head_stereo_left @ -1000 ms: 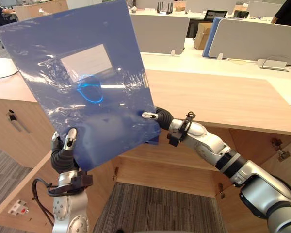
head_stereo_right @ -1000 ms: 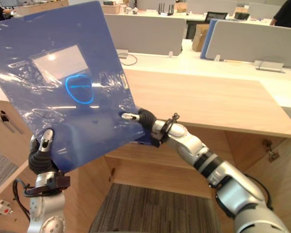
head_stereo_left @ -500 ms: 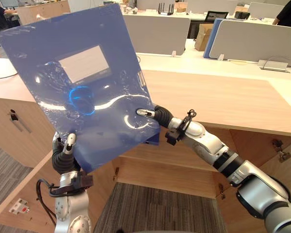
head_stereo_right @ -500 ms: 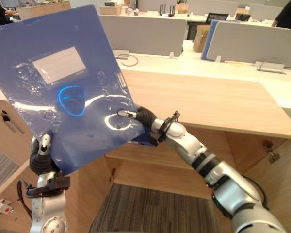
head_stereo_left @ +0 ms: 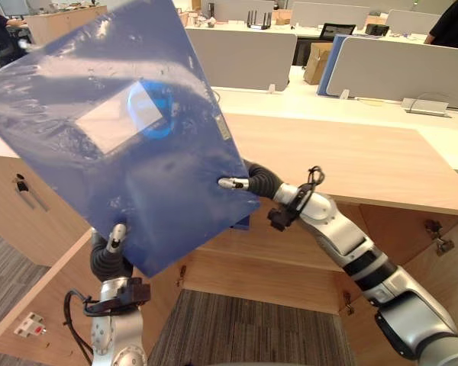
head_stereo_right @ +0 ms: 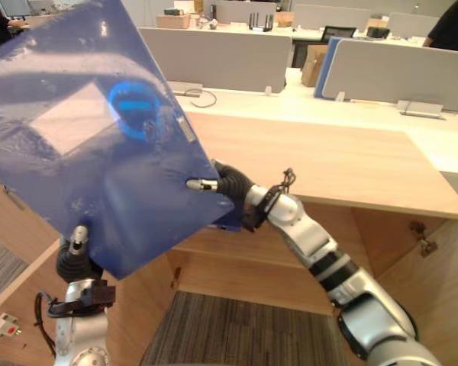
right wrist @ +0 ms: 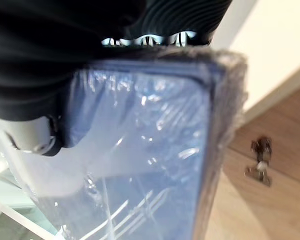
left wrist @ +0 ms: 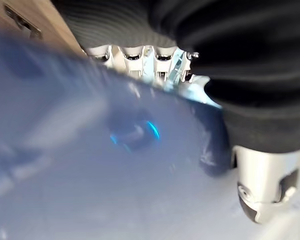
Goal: Walk over to the cabinet, pick up the folder, carry it to the office cabinet, place the folder inside the office cabinet, then close the office cabinet door
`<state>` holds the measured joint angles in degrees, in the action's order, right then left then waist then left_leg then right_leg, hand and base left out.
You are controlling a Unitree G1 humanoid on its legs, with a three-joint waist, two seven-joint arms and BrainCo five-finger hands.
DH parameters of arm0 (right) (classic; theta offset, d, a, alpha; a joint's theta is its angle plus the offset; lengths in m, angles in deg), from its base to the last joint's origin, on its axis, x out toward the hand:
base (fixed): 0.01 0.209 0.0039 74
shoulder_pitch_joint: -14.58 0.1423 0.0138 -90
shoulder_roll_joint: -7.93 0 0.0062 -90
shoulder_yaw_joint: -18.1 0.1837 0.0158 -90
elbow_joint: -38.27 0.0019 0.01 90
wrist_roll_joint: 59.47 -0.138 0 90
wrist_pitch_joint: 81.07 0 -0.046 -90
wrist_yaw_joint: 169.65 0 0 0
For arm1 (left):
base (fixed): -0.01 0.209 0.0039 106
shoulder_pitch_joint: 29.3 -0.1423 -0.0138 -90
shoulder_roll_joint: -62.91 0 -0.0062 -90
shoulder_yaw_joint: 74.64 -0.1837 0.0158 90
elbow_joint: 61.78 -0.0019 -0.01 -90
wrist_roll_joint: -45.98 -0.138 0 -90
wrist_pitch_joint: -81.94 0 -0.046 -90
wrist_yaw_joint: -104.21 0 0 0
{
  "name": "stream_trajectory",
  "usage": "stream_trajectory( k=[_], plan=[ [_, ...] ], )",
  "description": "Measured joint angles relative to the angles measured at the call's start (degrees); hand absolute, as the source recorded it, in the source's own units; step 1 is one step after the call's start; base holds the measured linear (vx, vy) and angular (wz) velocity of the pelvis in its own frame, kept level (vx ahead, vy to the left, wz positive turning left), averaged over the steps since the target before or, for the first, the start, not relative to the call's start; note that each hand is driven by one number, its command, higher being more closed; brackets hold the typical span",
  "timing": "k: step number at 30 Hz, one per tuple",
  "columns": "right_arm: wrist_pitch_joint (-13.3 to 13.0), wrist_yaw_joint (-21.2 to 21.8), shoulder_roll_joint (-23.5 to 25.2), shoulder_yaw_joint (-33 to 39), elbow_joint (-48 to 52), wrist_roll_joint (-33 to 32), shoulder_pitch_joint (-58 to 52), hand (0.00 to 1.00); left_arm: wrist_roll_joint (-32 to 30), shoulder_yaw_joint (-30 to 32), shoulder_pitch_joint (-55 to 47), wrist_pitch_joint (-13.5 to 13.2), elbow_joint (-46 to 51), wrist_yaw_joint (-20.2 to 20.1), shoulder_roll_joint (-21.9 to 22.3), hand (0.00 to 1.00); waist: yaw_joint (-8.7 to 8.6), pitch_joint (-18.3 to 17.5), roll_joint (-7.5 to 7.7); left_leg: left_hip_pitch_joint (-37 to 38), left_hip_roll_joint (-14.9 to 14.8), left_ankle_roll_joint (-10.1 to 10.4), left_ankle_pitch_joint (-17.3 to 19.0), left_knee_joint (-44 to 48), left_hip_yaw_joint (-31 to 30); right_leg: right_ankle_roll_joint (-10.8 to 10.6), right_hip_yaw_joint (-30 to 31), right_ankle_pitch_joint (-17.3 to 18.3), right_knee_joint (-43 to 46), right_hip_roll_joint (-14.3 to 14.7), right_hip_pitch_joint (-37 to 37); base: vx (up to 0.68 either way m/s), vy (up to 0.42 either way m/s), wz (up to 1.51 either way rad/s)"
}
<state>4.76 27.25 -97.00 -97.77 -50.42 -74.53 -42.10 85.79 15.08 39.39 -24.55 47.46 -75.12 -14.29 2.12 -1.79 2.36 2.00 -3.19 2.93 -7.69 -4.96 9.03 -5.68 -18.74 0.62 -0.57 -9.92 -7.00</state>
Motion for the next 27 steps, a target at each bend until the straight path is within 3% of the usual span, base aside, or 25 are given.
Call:
stream_trajectory(
  k=[2,7,11,17,23,27],
  plan=[
    [-1.8,-1.9,-2.6,6.1,5.2,7.1,-2.5,1.0,1.5,2.0,-0.4,1.5,-7.3,-0.3,1.7,0.0,-0.85,-0.1,0.19,0.0,0.0,0.0,0.0,0.0,0.1,0.0,0.1,0.0,0.0,0.0,0.1,0.0,0.0,0.0],
    [-4.0,-5.3,-8.0,14.4,10.4,12.4,-5.7,1.0,1.5,3.3,-2.6,4.8,-18.6,-0.8,1.8,0.0,-2.43,-0.1,0.3,-0.4,-0.1,0.0,0.1,0.0,0.8,0.0,0.9,0.0,0.0,0.0,1.0,0.0,0.001,-0.07],
    [-4.9,-5.3,-12.2,15.6,13.4,15.7,-10.5,1.0,-0.9,3.0,-2.6,7.2,-24.3,-3.1,1.6,0.0,-3.01,-0.2,0.33,-1.0,-0.2,-0.1,0.2,0.0,1.7,0.0,1.9,-0.2,0.0,0.0,2.1,-0.01,0.014,-0.13],
    [-5.9,-4.5,-15.2,15.6,13.8,17.8,-13.5,1.0,-4.4,1.2,-2.1,8.7,-32.4,-6.1,-0.4,0.0,-3.87,-0.2,0.34,-1.0,-0.2,0.0,0.6,0.0,2.7,-0.1,3.0,-0.3,0.0,0.0,2.8,-0.01,0.014,-0.09],
    [-7.1,-2.0,-18.7,10.8,14.6,19.3,-19.1,1.0,-6.2,-3.3,0.5,11.8,-48.6,-9.2,-4.1,0.0,-4.39,-0.1,0.45,-0.9,-0.3,0.2,1.1,0.0,3.9,-0.1,4.1,-0.3,-0.1,0.0,3.6,0.0,0.011,-0.12],
    [-8.9,0.3,-20.2,-0.3,10.3,29.4,-23.3,1.0,-11.6,-3.3,4.2,12.6,-60.3,-9.6,-5.6,0.0,-4.39,0.0,0.62,-0.9,-0.5,0.2,1.3,0.0,4.3,-0.2,5.1,-0.6,-0.3,0.2,4.0,0.0,0.005,-0.11]
  ],
)
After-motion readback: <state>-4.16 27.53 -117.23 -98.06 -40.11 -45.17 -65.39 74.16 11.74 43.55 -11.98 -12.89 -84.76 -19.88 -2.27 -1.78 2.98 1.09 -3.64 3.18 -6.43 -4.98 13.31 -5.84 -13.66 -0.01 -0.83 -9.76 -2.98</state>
